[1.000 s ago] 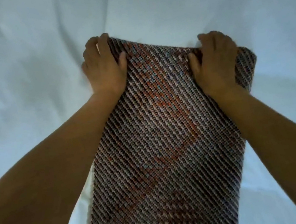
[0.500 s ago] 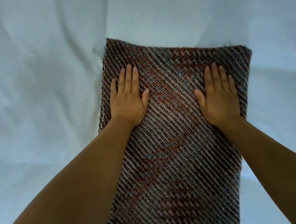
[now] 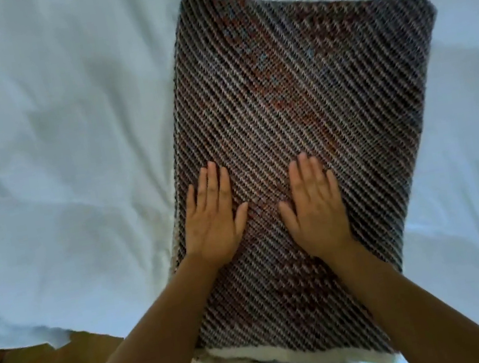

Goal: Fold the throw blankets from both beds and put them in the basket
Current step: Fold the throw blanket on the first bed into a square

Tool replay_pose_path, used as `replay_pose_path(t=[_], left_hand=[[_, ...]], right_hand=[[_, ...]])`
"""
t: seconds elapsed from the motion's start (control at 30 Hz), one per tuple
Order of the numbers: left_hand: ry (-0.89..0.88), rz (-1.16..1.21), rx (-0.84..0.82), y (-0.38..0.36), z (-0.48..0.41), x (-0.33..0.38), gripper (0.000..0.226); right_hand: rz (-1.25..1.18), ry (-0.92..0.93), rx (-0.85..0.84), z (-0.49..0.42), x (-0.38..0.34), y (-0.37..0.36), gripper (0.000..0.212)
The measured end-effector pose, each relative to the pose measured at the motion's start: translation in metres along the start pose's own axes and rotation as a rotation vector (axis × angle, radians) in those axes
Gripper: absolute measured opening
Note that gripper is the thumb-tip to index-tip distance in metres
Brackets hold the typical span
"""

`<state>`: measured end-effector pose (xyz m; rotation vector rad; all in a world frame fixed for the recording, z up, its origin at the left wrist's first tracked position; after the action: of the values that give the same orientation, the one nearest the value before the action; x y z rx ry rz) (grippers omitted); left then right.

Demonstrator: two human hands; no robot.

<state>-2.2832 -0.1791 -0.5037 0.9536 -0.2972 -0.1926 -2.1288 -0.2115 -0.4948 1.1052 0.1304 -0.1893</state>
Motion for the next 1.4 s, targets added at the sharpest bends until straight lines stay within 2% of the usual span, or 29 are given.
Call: replay_pose_path(t=[0.13,0.27,0.37,0.47,0.57,0.7,0.83,1.03,1.27,1.4], left_hand=[[0.102,0.01,0.002,-0.007,0.008,-0.028,0.079],[0.177,0.083,0.012,-0.001,0.026,-0.039,0.083],[0.019,0.022,0.081,0.001,0.056,-0.011,0.074],[-0.121,-0.066,0.021,-0.026,0.091,0.017,0.068],[-0.026,-0.071,-0.108,-0.052,0.104,-0.003,0.074],[0.015,-0.038,-0.154,-0.053,0.096,-0.025,0.075],[0.029,0.035,-0.067,0.007,0.064,-0.014,0.074],[-0.055,0.025,-0.034,0.089,-0.01,0.033,0.072],[0.132,0.314,0.006,0.137,-0.103,0.016,0.077],[0.332,0.51,0.043,0.159,-0.156,-0.015,0.096]], right_hand=[[-0.068,-0.234,0.006,0.021,0.053,-0.005,0.077],[-0.13,-0.414,0.062,0.045,0.066,0.002,0.082],[-0.183,-0.299,0.063,0.062,0.022,0.001,0.077],[-0.122,-0.174,-0.036,0.099,-0.018,-0.027,0.073],[-0.178,-0.322,-0.13,0.13,0.004,-0.047,0.085],[-0.157,-0.428,-0.146,0.143,0.031,-0.047,0.091],[-0.205,-0.405,-0.091,0.118,0.038,-0.016,0.065],[-0.243,-0.317,0.009,0.051,0.057,0.056,0.061],[-0.385,-0.358,0.052,-0.038,0.109,0.108,0.067],[-0.462,-0.399,0.132,-0.087,0.148,0.137,0.077]])
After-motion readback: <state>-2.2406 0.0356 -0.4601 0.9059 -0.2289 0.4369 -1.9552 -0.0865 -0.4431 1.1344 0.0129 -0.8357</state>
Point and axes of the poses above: each hand's wrist, its own z-axis away from the middle knuckle, its own y-axis out of the back of the hand, x = y × z, the point moved 9 cm from there along -z, towards the middle knuckle, and after that the axes turned 11 degrees about -x, right-handed, at the moved point
